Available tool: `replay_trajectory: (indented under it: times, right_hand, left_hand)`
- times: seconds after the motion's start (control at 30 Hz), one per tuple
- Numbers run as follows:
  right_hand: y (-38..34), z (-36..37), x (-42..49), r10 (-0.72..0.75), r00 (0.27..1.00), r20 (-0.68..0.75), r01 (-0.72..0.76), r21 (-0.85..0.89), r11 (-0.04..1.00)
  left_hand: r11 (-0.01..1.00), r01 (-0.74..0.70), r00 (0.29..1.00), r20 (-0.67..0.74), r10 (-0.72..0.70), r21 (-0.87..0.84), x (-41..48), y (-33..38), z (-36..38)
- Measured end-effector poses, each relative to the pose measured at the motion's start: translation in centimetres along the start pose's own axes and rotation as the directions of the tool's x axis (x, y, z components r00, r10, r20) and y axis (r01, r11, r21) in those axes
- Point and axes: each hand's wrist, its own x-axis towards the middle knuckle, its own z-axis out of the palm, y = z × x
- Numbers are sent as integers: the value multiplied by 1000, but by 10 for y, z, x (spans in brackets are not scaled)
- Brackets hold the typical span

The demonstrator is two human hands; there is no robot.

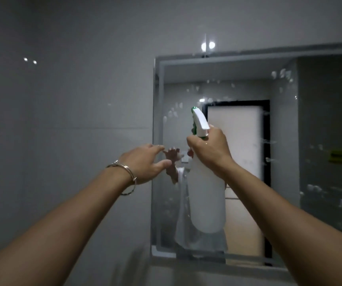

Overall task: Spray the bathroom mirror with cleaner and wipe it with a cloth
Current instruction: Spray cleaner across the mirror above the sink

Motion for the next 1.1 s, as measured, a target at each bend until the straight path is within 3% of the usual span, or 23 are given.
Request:
replay_trajectory:
  times: [0.17,0.4,0.67,0.9,1.1]
  right_hand:
    - [-30,0,32,-57,998,-8,56,-49,997]
    - [-39,9,40,-40,997,-59,33,-113,993]
    - [-17,-3,30,91,996,-16,-92,-101,991]
    - [-15,-16,23,59,997,-45,-63,-92,994]
    - [-5,-34,20,30,993,-113,-56,-232,971]
  left_hand:
    - [990,63,977,-210,-35,126,14,-1,-28]
    - [983,86,939,-343,-25,163,19,4,-33]
    - [982,71,945,-326,-9,177,21,-7,-22]
    - [986,23,955,-294,27,165,30,-1,-7]
    - [991,-77,949,-298,105,106,42,12,-1]
